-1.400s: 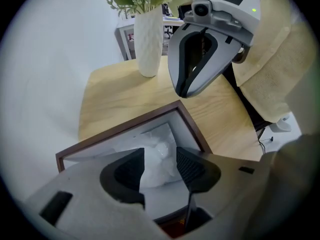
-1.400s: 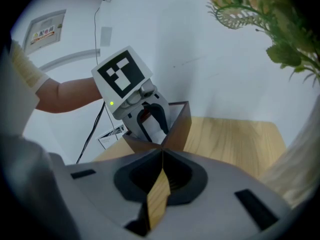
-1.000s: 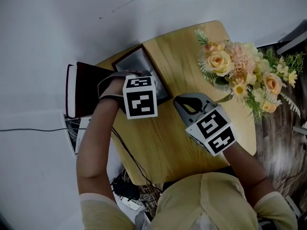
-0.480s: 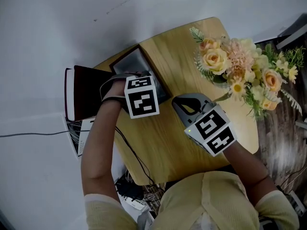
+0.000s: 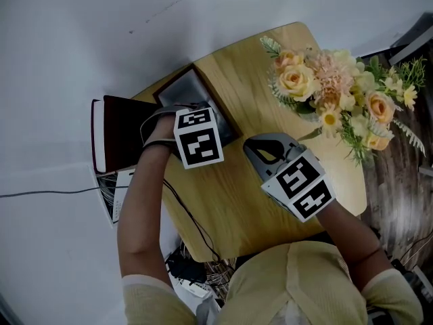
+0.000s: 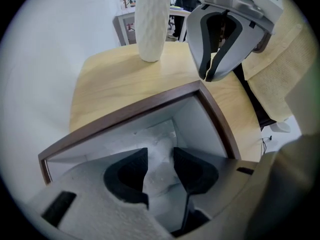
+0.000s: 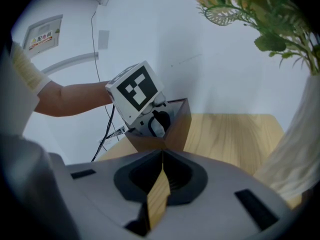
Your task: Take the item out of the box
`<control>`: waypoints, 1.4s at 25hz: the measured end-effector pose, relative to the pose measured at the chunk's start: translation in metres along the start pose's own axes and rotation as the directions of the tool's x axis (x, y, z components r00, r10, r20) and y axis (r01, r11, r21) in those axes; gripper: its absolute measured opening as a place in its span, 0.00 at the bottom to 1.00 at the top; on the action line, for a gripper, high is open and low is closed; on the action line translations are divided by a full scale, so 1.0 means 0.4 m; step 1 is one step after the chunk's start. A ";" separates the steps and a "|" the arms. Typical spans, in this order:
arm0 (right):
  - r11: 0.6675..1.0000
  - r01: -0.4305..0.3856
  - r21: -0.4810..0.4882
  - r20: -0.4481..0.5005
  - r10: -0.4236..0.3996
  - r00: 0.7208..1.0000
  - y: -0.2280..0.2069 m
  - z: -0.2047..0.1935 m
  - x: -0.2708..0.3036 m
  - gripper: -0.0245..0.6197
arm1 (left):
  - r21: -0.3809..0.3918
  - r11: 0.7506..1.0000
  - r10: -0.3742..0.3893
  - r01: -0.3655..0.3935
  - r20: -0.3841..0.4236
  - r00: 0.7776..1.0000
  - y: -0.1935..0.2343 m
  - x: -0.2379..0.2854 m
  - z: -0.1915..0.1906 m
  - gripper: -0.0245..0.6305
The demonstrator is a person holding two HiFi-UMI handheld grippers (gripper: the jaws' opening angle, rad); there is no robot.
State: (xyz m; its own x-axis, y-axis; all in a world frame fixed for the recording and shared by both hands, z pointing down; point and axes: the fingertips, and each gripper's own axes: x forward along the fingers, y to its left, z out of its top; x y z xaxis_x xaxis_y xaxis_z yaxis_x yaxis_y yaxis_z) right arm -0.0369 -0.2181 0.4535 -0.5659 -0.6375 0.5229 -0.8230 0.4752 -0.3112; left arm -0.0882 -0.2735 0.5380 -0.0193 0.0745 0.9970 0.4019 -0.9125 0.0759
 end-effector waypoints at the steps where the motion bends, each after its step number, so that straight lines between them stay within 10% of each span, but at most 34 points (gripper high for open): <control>1: 1.000 0.001 0.000 0.001 -0.001 1.000 0.000 0.000 -0.002 0.09 | 0.008 1.000 0.010 -0.010 -0.007 1.000 0.000 -0.001 0.000 0.30; 35: 0.993 0.006 -0.120 0.029 -0.002 1.000 0.084 0.007 -0.108 0.09 | -0.076 0.952 0.302 -0.296 0.085 0.950 -0.052 -0.272 0.022 0.16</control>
State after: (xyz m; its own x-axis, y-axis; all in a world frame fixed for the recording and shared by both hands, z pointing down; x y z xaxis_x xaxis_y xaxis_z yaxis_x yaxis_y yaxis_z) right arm -0.0403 -0.1764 0.4184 -0.5652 -0.6562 0.5000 -0.8143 0.5409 -0.2107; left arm -0.0866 -0.2590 0.4279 0.1813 -0.1704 0.9686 0.3185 -0.9216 -0.2217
